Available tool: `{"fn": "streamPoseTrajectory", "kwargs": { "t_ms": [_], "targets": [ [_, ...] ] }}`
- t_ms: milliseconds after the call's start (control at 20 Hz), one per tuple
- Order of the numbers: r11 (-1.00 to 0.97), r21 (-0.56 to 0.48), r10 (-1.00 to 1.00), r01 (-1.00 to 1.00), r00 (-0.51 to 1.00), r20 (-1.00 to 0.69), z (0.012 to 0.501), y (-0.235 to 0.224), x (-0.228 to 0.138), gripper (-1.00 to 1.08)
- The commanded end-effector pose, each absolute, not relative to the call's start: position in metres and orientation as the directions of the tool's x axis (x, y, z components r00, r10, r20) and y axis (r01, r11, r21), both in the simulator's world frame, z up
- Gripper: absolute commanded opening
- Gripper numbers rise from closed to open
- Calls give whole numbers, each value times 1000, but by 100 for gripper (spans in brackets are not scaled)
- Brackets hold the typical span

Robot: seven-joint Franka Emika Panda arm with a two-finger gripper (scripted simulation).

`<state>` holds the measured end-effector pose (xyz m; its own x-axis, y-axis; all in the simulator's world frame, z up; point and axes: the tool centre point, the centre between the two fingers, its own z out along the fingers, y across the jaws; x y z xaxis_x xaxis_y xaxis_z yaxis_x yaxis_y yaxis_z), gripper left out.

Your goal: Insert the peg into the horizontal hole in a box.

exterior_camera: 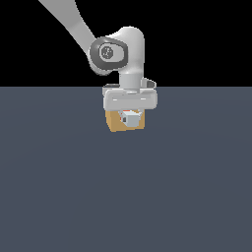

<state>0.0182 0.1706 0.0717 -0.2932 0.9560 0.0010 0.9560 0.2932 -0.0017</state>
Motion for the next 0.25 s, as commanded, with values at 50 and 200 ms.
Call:
{"fn": "streamPoseTrajectory", "kwargs": {
  "t_ms": [50,200],
  "targets": [
    [292,2,957,957,-292,1,74,185,15,-100],
    [292,2,957,957,-292,1,74,189,14,-100]
  ]
}}
